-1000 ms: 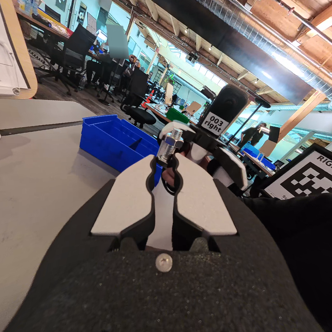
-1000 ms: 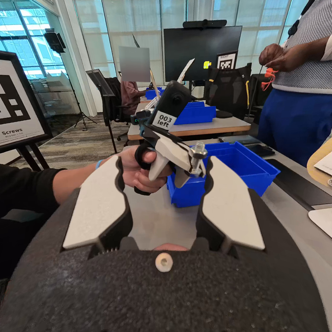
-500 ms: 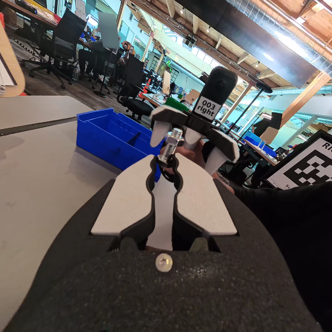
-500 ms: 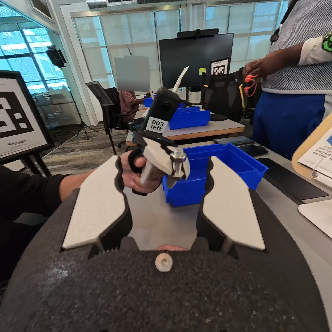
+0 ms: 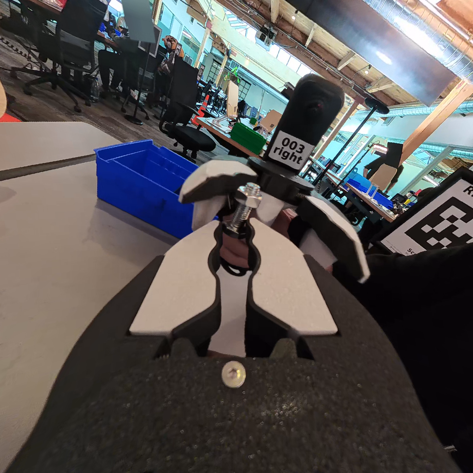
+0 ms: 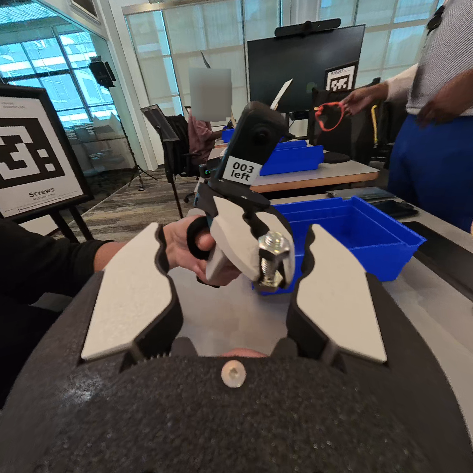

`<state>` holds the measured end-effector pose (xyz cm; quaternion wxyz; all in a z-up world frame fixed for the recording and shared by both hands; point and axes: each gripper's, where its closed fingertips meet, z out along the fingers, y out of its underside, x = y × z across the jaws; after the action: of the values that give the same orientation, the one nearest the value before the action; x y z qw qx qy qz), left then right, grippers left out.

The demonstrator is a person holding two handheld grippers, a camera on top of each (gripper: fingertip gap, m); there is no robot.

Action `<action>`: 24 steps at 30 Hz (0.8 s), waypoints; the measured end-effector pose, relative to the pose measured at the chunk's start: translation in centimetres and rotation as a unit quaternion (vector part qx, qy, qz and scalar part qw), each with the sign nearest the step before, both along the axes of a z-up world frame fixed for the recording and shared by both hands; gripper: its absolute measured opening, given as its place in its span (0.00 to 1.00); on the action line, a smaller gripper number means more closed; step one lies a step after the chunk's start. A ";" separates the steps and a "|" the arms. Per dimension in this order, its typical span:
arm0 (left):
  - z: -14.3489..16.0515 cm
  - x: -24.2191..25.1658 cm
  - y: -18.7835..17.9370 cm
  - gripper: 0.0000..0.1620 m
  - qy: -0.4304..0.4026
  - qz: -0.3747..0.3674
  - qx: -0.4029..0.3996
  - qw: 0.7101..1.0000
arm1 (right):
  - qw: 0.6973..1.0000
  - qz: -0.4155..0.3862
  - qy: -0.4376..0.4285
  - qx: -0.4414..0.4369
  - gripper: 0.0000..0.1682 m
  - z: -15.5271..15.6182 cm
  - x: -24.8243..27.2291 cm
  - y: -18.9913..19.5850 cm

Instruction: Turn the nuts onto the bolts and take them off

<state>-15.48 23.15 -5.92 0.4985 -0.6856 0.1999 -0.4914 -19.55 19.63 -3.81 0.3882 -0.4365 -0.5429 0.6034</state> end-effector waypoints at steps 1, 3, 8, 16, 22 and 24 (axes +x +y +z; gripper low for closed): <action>0.1 -0.2 0.0 0.09 0.000 0.001 0.002 1.000 | 1.000 -0.002 0.002 0.002 0.60 0.2 0.4 0.3; 0.5 -0.8 -0.1 0.10 -0.002 0.009 0.006 1.000 | 1.000 -0.002 0.001 -0.003 0.59 0.5 1.3 1.0; 1.0 -1.8 -0.1 0.09 -0.009 0.016 0.010 1.000 | 0.999 0.040 -0.004 -0.012 0.53 1.0 2.9 0.5; -0.1 -0.1 -0.2 0.10 0.003 -0.006 0.000 1.000 | 0.999 0.047 0.006 -0.016 0.66 0.5 0.5 -1.6; 0.3 0.3 -0.5 0.10 0.007 -0.011 0.006 1.000 | 1.000 0.024 0.011 -0.011 0.62 0.8 1.2 -0.1; 0.6 -0.4 -0.5 0.10 0.005 -0.001 0.010 1.000 | 1.000 0.016 0.016 -0.015 0.61 1.4 2.1 0.9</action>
<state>-15.87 22.70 -5.27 0.5035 -0.6827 0.2080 -0.4870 -17.42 20.53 -2.41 0.3810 -0.4236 -0.5342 0.6245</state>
